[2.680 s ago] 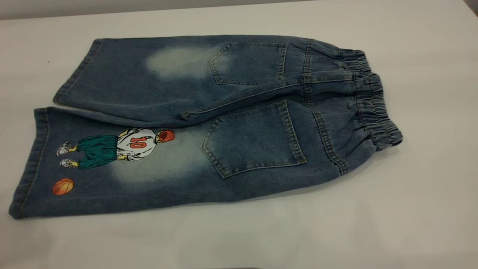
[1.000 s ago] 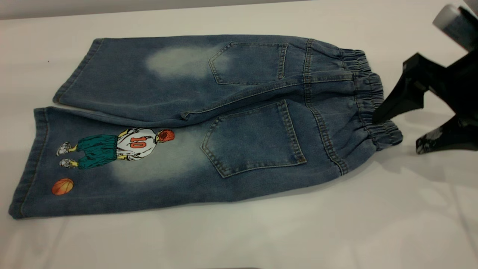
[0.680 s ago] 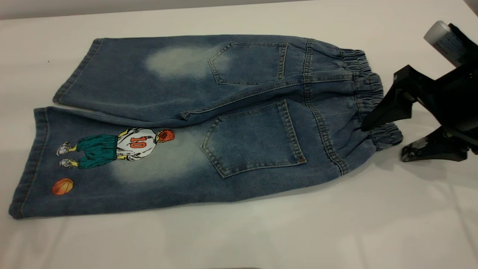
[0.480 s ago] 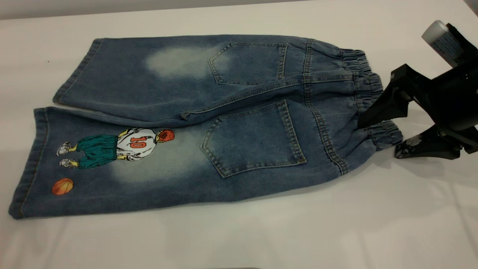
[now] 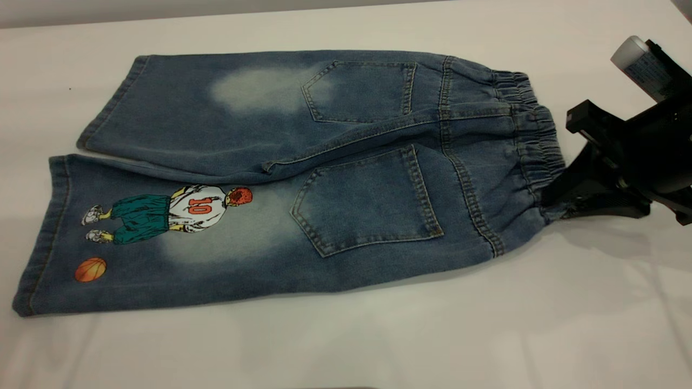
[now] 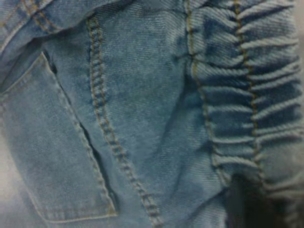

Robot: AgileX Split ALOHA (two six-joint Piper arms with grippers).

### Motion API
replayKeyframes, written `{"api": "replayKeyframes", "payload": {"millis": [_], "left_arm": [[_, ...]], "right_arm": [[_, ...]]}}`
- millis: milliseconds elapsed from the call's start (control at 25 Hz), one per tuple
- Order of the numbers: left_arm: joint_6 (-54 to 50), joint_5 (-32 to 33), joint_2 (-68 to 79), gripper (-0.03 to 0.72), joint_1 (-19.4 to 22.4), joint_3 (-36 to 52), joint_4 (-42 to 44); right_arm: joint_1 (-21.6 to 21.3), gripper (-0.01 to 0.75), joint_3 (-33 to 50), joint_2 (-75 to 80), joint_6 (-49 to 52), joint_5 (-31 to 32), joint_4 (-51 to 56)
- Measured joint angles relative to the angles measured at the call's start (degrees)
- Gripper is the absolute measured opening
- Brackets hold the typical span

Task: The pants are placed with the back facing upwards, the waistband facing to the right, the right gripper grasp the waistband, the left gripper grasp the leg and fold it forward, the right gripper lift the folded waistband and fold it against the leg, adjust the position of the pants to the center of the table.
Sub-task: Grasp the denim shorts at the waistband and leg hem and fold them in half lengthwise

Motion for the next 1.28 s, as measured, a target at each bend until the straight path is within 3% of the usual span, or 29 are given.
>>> {"api": "replayKeyframes", "payload": {"millis": [520, 1280], "left_arm": [[0.0, 18.2, 5.4, 0.561, 0.0, 0.0, 0.7], [0.0, 8.1, 30.2, 0.561, 0.0, -0.7, 1.4]], "right_arm": [[0.0, 0.036, -5.2, -3.5, 7.3, 1.7, -15.2], [0.0, 0.036, -5.2, -4.4, 7.0, 1.7, -17.9]]}}
